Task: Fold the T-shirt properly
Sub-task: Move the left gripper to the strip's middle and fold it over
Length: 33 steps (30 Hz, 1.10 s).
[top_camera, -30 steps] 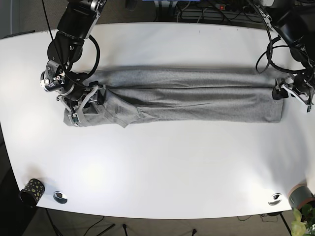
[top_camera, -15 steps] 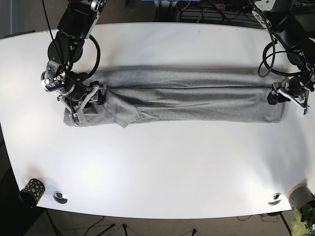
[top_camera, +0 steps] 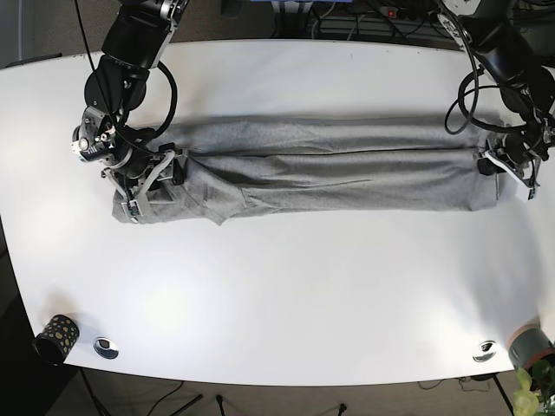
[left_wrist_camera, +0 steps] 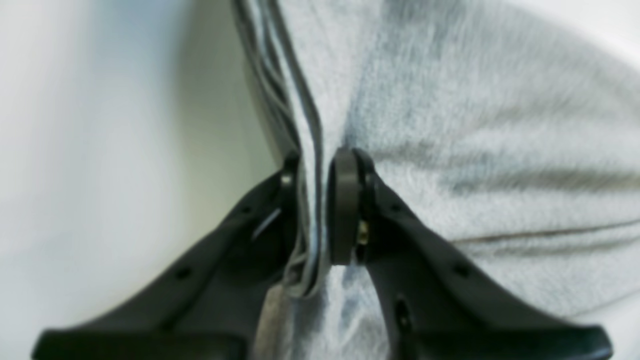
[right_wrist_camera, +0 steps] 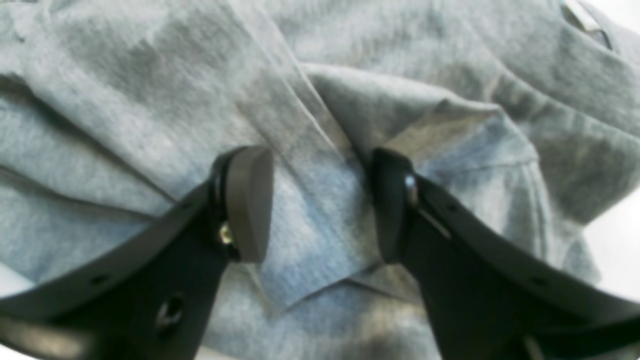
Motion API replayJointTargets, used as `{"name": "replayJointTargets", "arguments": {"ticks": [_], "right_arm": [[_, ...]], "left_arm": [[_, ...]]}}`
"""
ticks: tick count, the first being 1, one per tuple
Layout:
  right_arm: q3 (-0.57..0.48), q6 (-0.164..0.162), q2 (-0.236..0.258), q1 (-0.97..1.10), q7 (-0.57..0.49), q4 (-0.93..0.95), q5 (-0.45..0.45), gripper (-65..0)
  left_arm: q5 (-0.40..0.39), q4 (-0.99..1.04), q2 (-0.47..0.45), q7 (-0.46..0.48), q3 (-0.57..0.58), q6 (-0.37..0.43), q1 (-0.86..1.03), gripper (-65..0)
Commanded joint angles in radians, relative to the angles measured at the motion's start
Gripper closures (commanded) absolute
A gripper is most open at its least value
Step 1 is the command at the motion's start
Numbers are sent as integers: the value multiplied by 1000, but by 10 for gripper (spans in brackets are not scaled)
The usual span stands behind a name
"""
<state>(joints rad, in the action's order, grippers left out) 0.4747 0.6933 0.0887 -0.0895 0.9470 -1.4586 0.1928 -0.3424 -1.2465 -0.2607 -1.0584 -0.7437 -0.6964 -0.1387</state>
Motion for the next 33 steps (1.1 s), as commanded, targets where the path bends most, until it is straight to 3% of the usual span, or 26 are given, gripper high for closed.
{"name": "replayJointTargets", "arguments": {"ticks": [1,12,19,24,33], "right_arm": [[3,5,10,-22,-13,-18,21,-298],[5,5,10,-23,-13,-18,21,-298],[3,5,-20,-25,-15,-18,14,-298],[3,5,-25,-25,-15,-18,15,-298],[3,5,-25,-25,-15,-18,20,-298]], "left_arm": [[-22,-115,-24,0,49,-2,-6,-62],[-16,-499,143,-112,315,-2,72,-62],[-14,-514,262,-105,441,-2,83,-62],[-14,-513,341,-105,520,59,78,-64],[-14,-496,381,-47,623,146,77,-68]]}}
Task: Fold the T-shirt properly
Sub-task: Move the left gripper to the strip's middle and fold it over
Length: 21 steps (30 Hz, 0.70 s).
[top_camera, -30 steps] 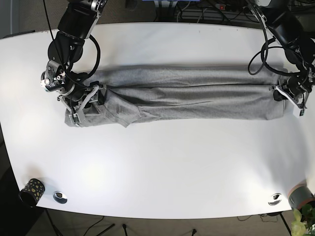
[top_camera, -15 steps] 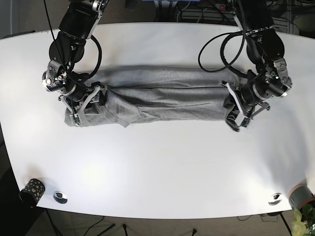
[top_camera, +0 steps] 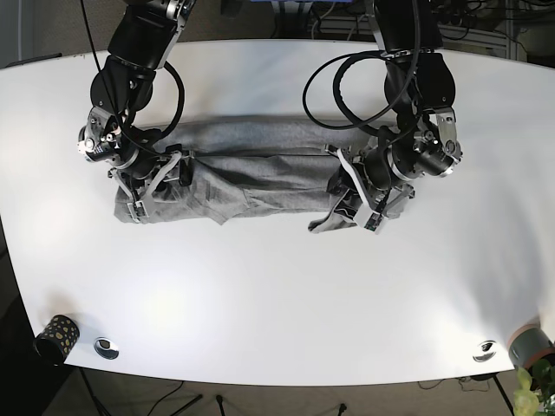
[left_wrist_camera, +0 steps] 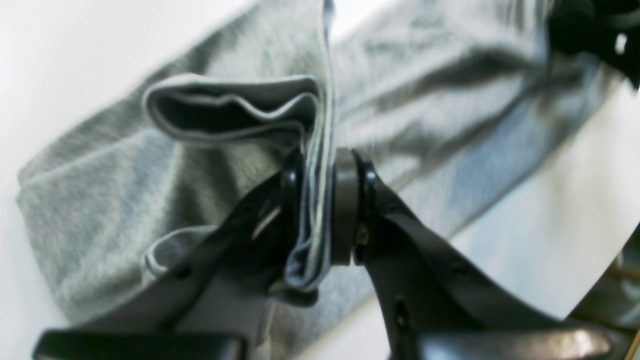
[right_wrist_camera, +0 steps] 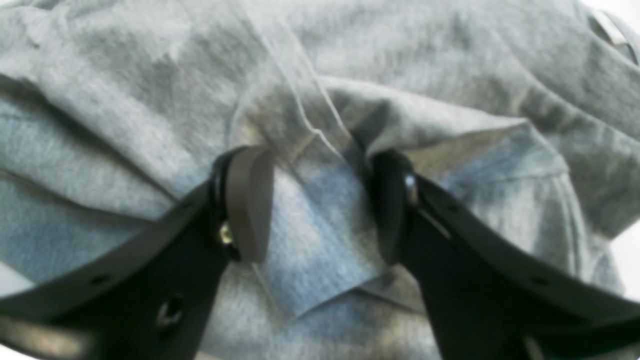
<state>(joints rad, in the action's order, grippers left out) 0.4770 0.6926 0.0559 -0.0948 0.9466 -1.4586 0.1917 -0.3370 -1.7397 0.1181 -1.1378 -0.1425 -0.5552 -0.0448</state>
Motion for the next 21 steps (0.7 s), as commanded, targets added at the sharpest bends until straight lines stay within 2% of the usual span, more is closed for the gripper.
{"name": "replayJointTargets", "arguments": {"ticks": [1,3,6,10,13,15,17,21], "right_arm": [[1,6,8,-20,-15,-18,21,-298],[1,6,8,-20,-15,-18,22,-298],[1,6,8,-20,-15,-18,22,-298],[1,6,8,-20,-15,-18,22,-298],[1,6,8,-20,-15,-18,21,-298],[1,6,8,-20,-15,-18,22,-298],[1,6,8,-20,-15,-18,21,-298],[1,6,8,-20,-15,-18,21,-298]], "left_arm": [[-20,14,2,38,37,8,-17,-69],[-20,37,2,40,54,8,-17,-71],[-23,65,4,40,74,8,-28,-133],[-21,68,5,38,108,10,-43,-300],[-24,53,7,38,131,50,-43,-368],[-27,24,7,38,172,90,-43,-388],[-29,-29,1,37,218,93,-39,-399],[-29,-153,-4,11,260,11,-11,-403]]}}
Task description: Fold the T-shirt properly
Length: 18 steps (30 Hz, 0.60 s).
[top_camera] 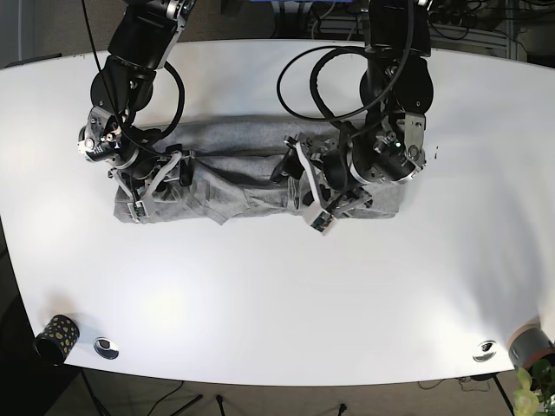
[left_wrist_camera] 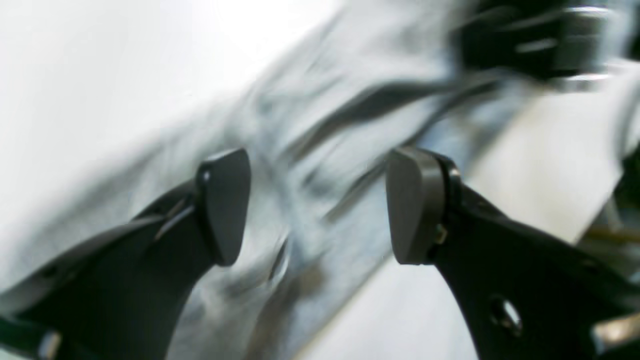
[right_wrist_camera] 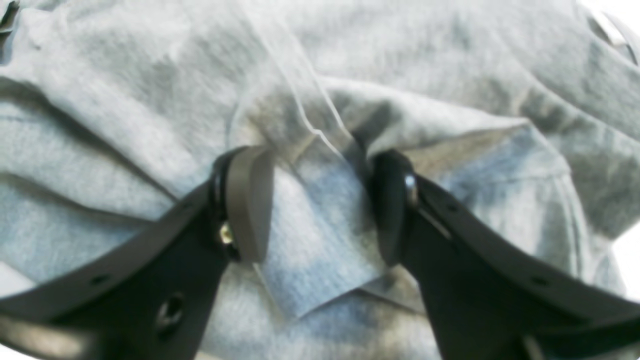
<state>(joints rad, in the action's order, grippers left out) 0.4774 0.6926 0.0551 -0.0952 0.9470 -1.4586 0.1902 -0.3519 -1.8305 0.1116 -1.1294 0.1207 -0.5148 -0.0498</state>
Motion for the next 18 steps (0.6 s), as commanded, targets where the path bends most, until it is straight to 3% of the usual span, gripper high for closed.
{"name": "replayJointTargets", "arguments": {"ticks": [1,5,11,18], "right_arm": [[1,6,9,-19,-15,-18,24,-298],[-1,6,9,-34,-13,-18,24,-298],[4,6,9,-41,-12,-24,25,-298],[94,6,5,-97,112,-120,25,-306]], "left_arm": [[-12,-81,3,-8,-9,-60,0,-401],[-6,-104,-42,-15,-120,-118,1,-396],[-5,-10,-79,-11,-307,-71,0,-382],[-12,147,-174,65,-333,-74,3,-174]]}}
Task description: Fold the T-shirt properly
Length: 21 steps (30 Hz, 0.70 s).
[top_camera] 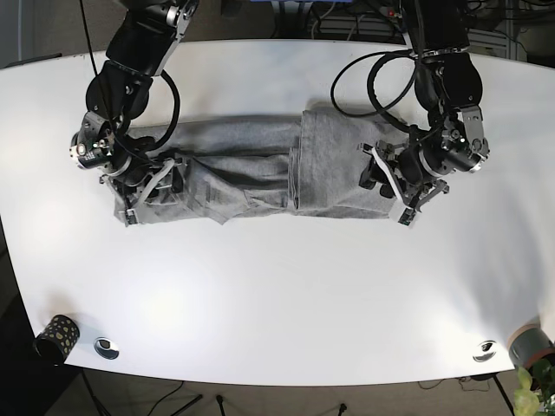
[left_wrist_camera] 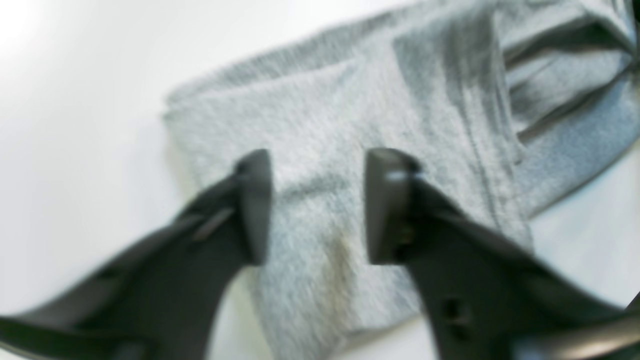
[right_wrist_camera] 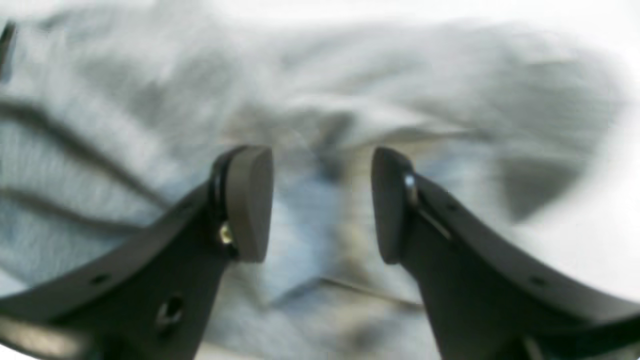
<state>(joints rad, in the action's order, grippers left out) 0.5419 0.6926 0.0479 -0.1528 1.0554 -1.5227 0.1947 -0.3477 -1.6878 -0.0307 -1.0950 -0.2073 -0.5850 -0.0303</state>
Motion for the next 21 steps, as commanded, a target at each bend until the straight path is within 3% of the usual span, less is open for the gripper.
{"name": "replayJointTargets", "arguments": {"ticks": [1,3,6,11,16,21], "right_arm": [[59,6,8,-57,32,-68,21,-308],[123,6,5,-86,73,-78,21,-315],[248,6,14,-146,136,-68,21,-398],[364,6,91,-213,193,50,22,-542],[410,6,151,-238,193,189,25,-547],[427,6,198,-224,188,345,145,-547]], "left_arm": [[-17,12,-44,32,-11,-3,-15,-144],[-17,15,-56,32,-13,-7,-15,-101],[-18,12,-71,37,-13,-76,-13,-24],[-17,12,-74,37,-37,-113,-13,-14],[-18,12,-70,37,-94,-113,-13,-14],[-17,19,-70,37,-99,-113,-13,-13]]}}
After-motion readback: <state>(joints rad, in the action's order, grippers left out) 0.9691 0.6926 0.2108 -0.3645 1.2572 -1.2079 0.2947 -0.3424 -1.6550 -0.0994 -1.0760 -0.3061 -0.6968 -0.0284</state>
